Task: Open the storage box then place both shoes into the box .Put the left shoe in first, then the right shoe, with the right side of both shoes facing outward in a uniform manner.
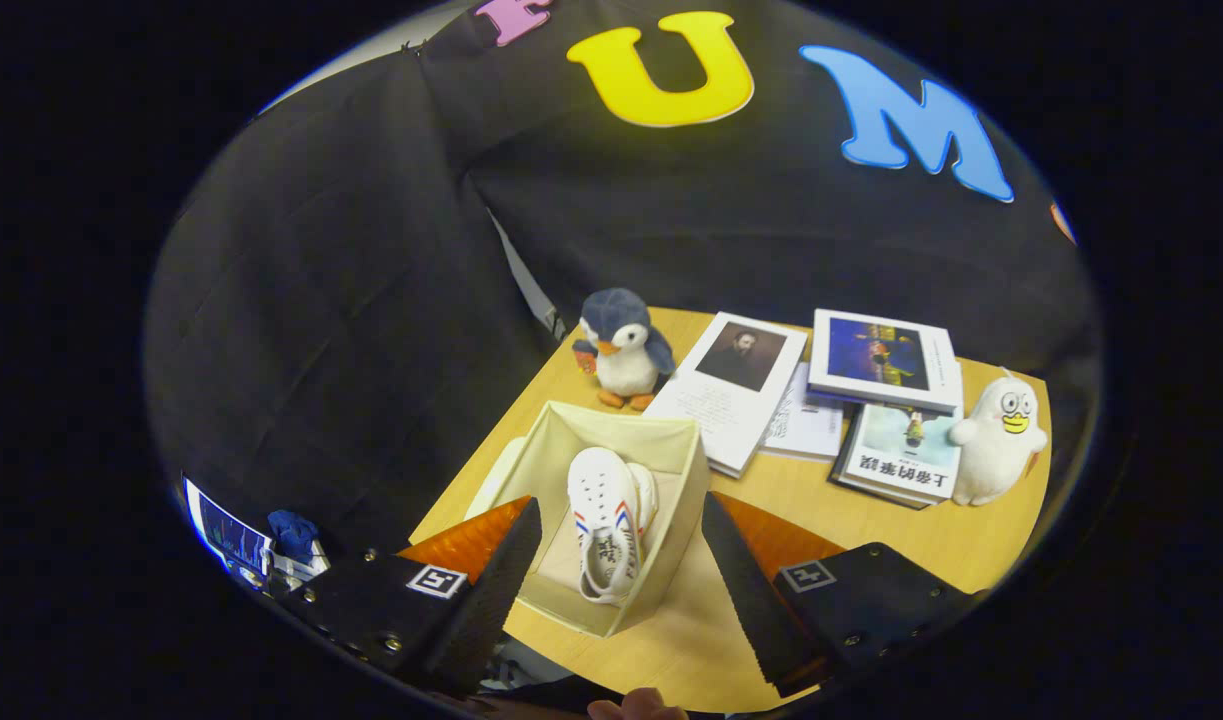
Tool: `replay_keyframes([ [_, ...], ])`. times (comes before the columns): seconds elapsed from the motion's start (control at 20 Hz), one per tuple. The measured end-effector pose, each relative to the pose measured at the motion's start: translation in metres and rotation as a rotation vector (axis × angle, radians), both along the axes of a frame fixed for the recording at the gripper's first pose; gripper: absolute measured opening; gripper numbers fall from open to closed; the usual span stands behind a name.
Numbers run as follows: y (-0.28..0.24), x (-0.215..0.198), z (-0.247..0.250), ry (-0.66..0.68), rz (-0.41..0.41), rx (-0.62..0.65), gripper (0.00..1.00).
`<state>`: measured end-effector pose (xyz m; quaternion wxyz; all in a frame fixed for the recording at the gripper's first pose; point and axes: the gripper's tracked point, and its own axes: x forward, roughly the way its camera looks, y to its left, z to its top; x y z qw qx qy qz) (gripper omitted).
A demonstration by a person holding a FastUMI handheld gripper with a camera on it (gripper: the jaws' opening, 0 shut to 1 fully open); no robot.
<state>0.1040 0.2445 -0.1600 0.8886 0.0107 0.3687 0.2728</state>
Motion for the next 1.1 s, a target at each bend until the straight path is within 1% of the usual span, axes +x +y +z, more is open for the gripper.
replay_keyframes([
  [0.25,-0.079,-0.006,0.079,-0.254,-0.185,0.075,0.98],
  [0.35,-0.109,-0.012,0.114,-0.396,-0.274,0.099,0.98],
  [0.45,-0.142,-0.007,0.144,-0.571,-0.372,0.12,0.98],
  [0.5,-0.154,-0.012,0.162,-0.658,-0.421,0.129,0.98],
  [0.6,-0.168,-0.027,0.18,-0.77,-0.477,0.13,0.98],
  [0.8,-0.175,-0.033,0.187,-0.837,-0.527,0.057,0.98],
  [1.1,-0.179,-0.038,0.172,-0.817,-0.559,0.009,0.98],
])
